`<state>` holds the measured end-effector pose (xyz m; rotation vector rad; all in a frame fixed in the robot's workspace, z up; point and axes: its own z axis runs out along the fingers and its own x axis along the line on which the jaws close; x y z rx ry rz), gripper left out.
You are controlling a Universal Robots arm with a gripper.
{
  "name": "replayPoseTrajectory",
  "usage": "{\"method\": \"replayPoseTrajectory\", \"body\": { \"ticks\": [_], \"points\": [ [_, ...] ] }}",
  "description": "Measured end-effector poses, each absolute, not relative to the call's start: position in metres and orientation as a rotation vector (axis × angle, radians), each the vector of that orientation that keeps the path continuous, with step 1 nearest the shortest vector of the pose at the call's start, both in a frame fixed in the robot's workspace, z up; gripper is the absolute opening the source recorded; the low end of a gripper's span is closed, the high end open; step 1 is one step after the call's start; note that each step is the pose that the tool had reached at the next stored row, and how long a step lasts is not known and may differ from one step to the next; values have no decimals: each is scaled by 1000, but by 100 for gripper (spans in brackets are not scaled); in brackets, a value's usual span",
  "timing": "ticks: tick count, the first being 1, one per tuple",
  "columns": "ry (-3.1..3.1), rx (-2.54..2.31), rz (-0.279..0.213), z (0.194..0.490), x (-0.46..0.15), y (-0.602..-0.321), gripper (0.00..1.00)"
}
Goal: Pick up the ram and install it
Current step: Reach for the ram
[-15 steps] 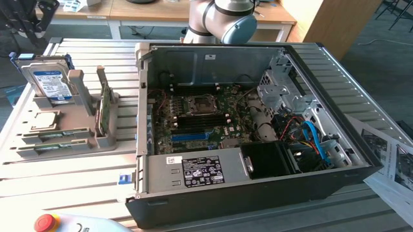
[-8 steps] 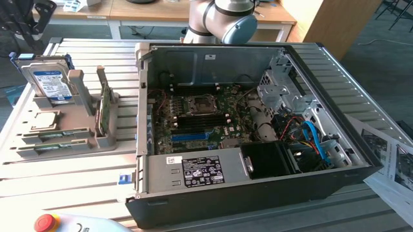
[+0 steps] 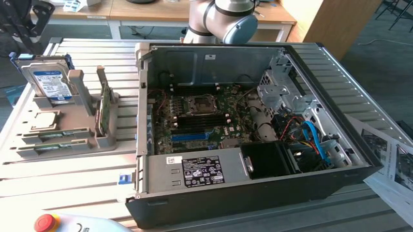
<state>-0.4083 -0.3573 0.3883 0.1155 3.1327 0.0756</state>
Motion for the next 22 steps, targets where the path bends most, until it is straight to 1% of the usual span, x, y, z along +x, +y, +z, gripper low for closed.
{"method": "replayPoseTrajectory", "body": {
  "ticks": [7, 22],
  "points": [
    [3133, 115, 75, 388, -409, -365, 11],
    [3133, 116, 75, 388, -409, -372, 11]
  ]
}}
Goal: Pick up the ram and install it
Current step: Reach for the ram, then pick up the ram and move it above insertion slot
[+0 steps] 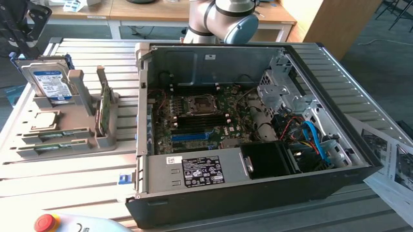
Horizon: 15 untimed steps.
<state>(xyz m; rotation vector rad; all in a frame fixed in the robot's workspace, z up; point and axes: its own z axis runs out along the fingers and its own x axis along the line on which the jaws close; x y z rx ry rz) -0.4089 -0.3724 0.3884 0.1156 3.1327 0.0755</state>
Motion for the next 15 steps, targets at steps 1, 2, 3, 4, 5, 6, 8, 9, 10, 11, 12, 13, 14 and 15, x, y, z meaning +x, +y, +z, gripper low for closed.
{"method": "replayPoseTrajectory", "body": {
  "ticks": [1, 2, 3, 4, 5, 6, 8, 9, 10, 11, 12, 13, 14, 15],
  "points": [
    [3133, 116, 76, 388, -409, -372, 11],
    [3133, 116, 76, 388, -409, -372, 11],
    [3133, 115, 75, 388, -409, -372, 11],
    [3133, 115, 76, 388, -409, -372, 11],
    [3133, 115, 75, 388, -409, -372, 11],
    [3133, 116, 75, 388, -409, -372, 11],
    [3133, 116, 76, 388, -409, -372, 11],
    [3133, 116, 75, 388, -409, -372, 11],
    [3133, 116, 75, 388, -409, -372, 11],
    [3133, 115, 76, 388, -409, -372, 11],
    [3133, 115, 76, 388, -409, -372, 11],
    [3133, 114, 75, 388, -409, -372, 11],
    [3133, 113, 75, 388, -409, -372, 11],
    [3133, 110, 75, 388, -409, -372, 11]
  ]
}}
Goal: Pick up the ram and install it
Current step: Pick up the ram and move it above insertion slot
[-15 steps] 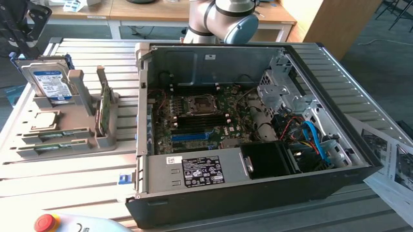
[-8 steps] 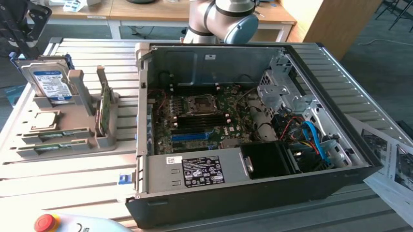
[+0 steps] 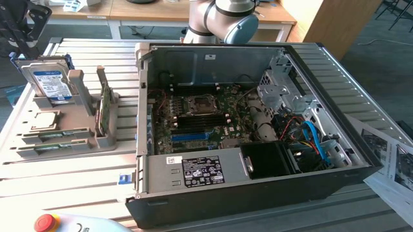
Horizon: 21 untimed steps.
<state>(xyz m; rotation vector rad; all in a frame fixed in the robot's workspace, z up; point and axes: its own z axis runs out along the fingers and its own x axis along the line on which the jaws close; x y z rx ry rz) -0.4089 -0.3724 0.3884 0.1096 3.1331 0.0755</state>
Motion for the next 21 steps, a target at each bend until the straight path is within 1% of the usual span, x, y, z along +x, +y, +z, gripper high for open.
{"method": "replayPoseTrajectory", "body": {
  "ticks": [21],
  "points": [
    [3135, -172, 76, 388, -409, -372, 11]
  ]
}}
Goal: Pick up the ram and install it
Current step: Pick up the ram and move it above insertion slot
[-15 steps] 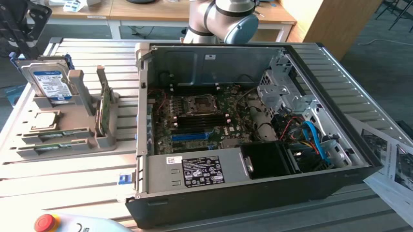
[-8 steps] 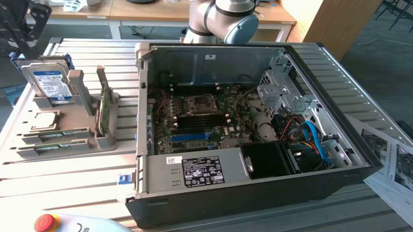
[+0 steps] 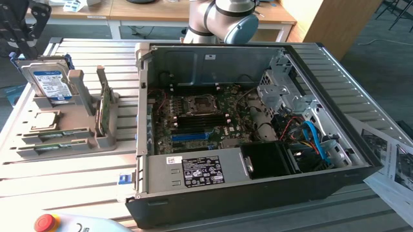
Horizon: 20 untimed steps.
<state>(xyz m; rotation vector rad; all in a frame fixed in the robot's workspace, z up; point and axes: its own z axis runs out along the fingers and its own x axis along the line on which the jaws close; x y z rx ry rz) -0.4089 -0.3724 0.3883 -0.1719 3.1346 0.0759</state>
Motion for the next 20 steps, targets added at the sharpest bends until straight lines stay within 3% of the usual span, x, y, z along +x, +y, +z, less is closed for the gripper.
{"method": "replayPoseTrajectory", "body": {
  "ticks": [20],
  "points": [
    [3112, -440, 76, 388, -409, -372, 11]
  ]
}}
